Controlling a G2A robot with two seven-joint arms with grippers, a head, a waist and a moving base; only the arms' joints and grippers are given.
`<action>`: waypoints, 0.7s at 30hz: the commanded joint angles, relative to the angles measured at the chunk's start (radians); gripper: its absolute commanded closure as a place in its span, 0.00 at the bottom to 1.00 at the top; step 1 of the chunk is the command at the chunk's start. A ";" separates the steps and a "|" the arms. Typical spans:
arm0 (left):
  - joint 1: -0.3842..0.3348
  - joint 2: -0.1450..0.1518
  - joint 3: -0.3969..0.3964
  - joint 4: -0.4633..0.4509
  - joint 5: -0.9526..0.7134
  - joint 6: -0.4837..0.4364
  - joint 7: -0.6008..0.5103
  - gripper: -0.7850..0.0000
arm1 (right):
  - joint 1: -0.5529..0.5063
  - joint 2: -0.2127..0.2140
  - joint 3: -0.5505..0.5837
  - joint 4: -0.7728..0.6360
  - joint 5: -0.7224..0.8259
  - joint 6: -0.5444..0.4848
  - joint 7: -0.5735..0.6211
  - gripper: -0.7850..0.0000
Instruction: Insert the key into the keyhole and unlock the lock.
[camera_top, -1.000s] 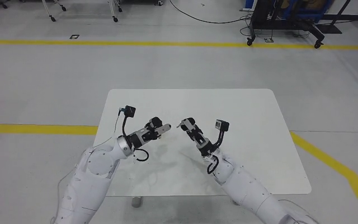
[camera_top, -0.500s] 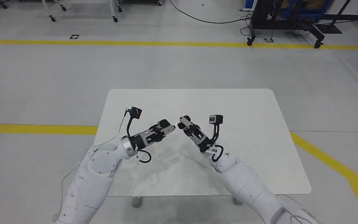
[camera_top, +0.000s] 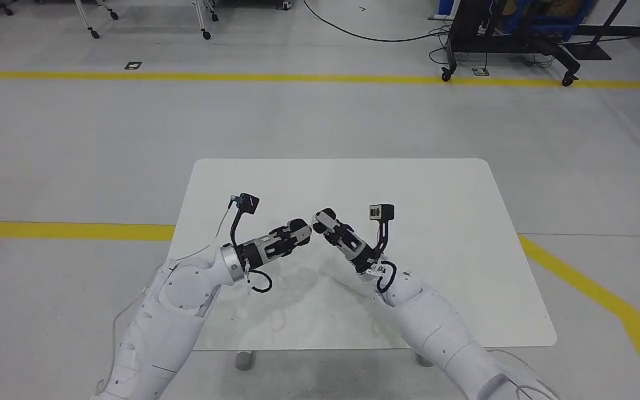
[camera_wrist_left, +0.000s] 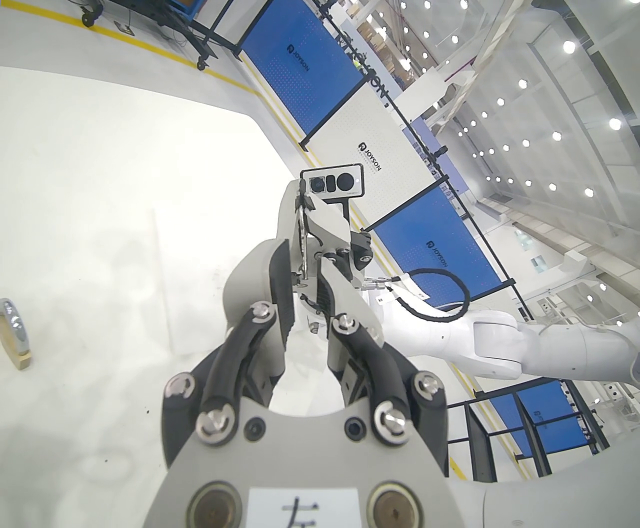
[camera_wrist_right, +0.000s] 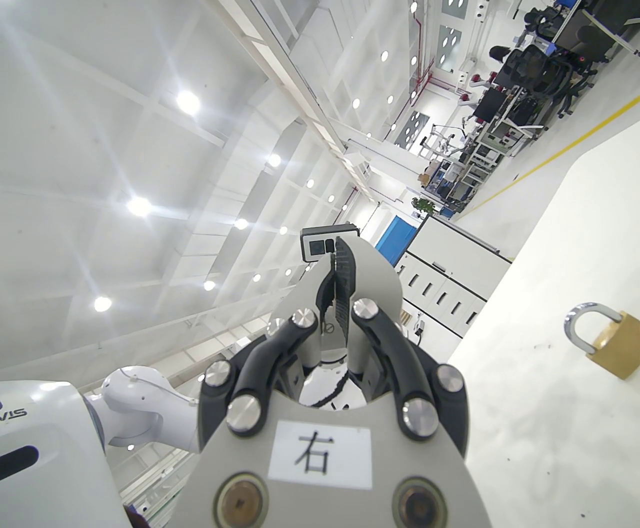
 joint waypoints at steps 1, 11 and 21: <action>0.001 0.000 0.001 -0.001 -0.003 0.008 0.008 1.00 | -0.003 -0.005 0.010 0.001 -0.008 0.000 0.016 1.00; 0.001 0.003 0.006 -0.003 -0.011 0.013 0.019 0.67 | -0.013 -0.026 0.058 0.015 -0.041 0.000 0.069 1.00; 0.002 0.007 0.005 -0.004 -0.025 0.016 0.030 0.66 | -0.023 -0.043 0.099 0.013 -0.039 0.000 0.118 1.00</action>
